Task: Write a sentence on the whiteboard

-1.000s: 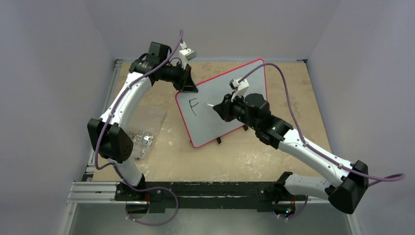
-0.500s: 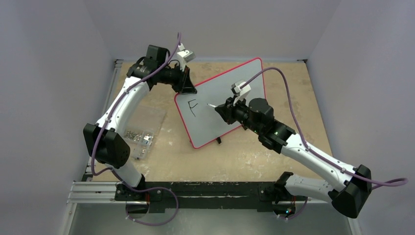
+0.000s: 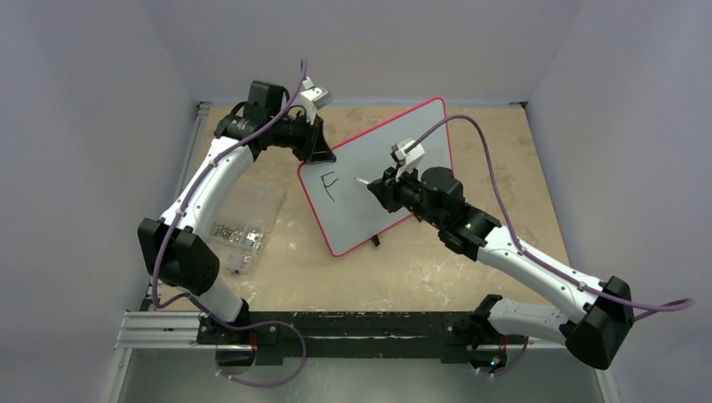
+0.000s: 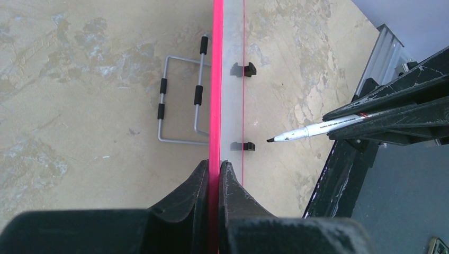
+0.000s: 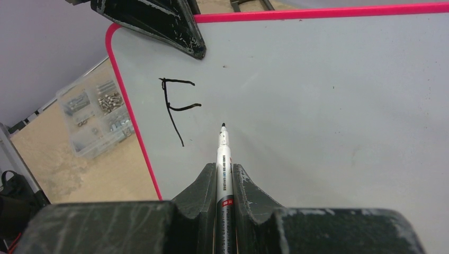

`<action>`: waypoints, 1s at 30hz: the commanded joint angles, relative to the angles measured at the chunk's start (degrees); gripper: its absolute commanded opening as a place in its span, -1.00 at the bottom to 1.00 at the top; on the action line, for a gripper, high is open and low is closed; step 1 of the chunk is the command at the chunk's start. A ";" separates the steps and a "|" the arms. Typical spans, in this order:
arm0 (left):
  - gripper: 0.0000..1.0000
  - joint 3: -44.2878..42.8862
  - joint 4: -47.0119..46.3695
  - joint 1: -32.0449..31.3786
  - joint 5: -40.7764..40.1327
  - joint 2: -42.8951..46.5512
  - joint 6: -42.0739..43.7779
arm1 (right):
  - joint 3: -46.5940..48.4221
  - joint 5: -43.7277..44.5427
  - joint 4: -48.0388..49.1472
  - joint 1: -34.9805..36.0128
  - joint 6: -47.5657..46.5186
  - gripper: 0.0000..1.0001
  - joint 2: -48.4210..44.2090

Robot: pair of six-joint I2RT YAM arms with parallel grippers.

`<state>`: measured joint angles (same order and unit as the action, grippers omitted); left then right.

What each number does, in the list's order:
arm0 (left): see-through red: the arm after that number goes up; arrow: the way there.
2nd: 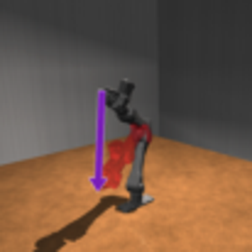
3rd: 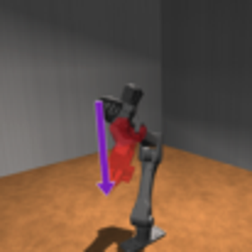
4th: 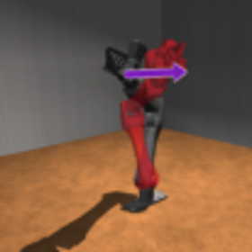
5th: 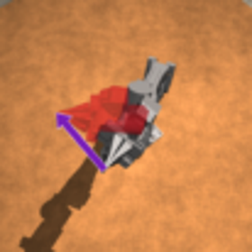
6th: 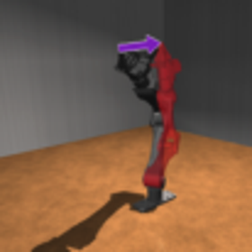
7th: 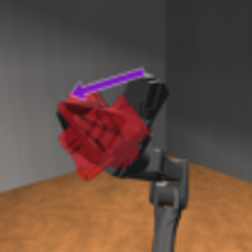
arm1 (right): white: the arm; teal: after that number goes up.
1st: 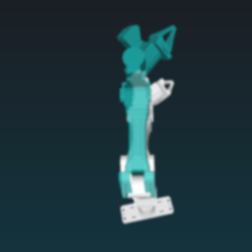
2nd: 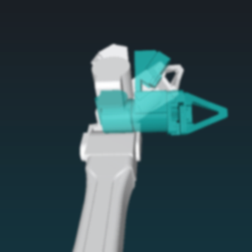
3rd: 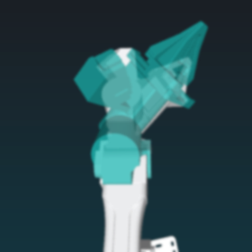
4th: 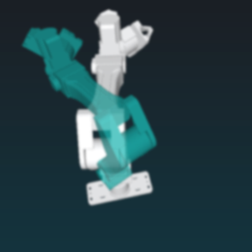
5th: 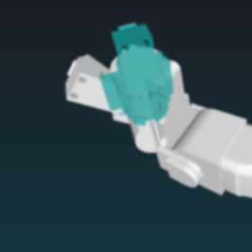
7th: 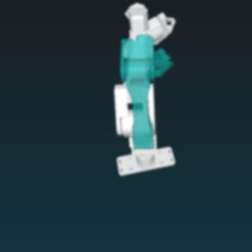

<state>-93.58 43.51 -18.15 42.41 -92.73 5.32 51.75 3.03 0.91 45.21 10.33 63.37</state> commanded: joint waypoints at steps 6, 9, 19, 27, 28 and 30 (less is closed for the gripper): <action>-1.00 1.71 -2.58 -0.37 -8.10 2.56 2.71 | 1.67 -2.49 2.74 -0.18 -1.60 -1.00 -0.55; -1.00 2.16 -3.01 -0.39 -8.31 2.86 2.43 | 1.95 -2.86 2.76 -0.17 -1.87 -1.00 -0.11; -1.00 2.27 -3.43 -0.39 -9.10 2.82 1.89 | 0.84 -2.86 4.83 -0.20 -1.94 -1.00 -0.04; -1.00 2.35 -3.82 -0.37 -9.22 2.99 1.30 | 0.44 -2.91 5.60 -0.23 -2.06 -1.00 0.51; -1.00 2.35 -3.83 -0.39 -9.24 2.95 1.20 | 0.34 -2.88 5.81 -0.17 -2.20 -1.00 0.63; -1.00 2.27 -3.91 -0.39 -9.18 2.90 1.14 | 0.07 -2.86 6.26 -0.16 -2.31 -1.00 0.75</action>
<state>-92.01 42.13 -18.46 40.25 -91.26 4.03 51.75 0.47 3.68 45.21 9.28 63.92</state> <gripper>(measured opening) 0.047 0.103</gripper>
